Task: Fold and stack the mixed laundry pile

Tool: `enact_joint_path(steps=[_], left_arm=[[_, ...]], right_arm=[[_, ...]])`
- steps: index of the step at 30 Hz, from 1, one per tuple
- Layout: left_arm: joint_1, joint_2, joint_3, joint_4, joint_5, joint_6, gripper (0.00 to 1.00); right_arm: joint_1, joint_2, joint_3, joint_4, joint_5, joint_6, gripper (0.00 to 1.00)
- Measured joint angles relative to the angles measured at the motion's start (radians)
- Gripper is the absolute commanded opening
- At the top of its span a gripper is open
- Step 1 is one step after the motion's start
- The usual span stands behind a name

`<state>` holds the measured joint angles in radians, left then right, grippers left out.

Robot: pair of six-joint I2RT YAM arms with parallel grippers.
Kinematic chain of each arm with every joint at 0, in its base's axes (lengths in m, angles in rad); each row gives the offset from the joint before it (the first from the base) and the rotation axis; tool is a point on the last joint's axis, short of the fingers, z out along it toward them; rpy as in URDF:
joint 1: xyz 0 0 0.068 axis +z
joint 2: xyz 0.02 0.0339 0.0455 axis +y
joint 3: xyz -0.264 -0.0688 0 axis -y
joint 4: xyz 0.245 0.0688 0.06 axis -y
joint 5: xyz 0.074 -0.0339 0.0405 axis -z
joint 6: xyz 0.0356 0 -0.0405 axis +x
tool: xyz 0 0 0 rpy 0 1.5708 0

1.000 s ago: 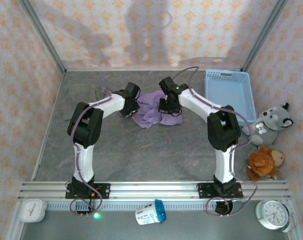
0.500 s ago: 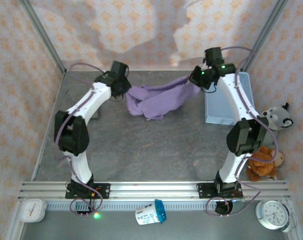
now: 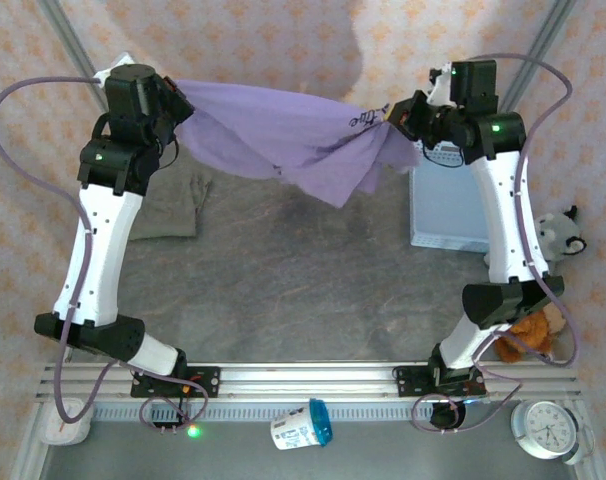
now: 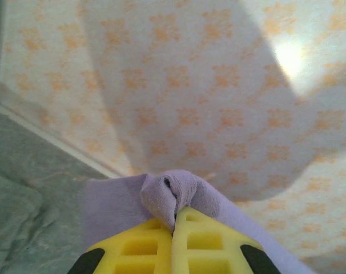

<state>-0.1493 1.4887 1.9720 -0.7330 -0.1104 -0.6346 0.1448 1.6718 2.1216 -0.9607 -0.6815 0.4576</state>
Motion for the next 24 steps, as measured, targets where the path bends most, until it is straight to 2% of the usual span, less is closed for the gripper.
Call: enact_joint_path(steps=[4, 7, 13, 16, 20, 22, 24], left_arm=[[0.0, 0.008, -0.04, -0.035, -0.01, 0.018, 0.0], [0.005, 0.047, 0.037, -0.066, -0.009, 0.039, 0.0], [0.029, 0.292, 0.446, -0.127, -0.002, 0.068, 0.0], [0.051, 0.384, 0.549, -0.163, 0.002, 0.068, 0.0], [0.061, 0.392, 0.497, -0.187, 0.021, 0.067, 0.0], [0.06, 0.335, 0.377, -0.171, 0.03, 0.063, 0.0], [0.058, 0.238, 0.199, -0.138, 0.043, 0.06, 0.0]], right_arm=[[0.0, 0.011, -0.037, -0.001, -0.037, 0.018, 0.0], [-0.001, 0.035, -0.009, -0.003, -0.042, 0.022, 0.0], [-0.024, 0.251, 0.319, 0.039, -0.092, 0.086, 0.0], [-0.035, 0.396, 0.505, 0.078, -0.138, 0.158, 0.0], [-0.035, 0.481, 0.579, 0.071, -0.174, 0.212, 0.0], [-0.034, 0.473, 0.533, 0.053, -0.189, 0.209, 0.0], [-0.034, 0.426, 0.411, 0.046, -0.197, 0.192, 0.0]])
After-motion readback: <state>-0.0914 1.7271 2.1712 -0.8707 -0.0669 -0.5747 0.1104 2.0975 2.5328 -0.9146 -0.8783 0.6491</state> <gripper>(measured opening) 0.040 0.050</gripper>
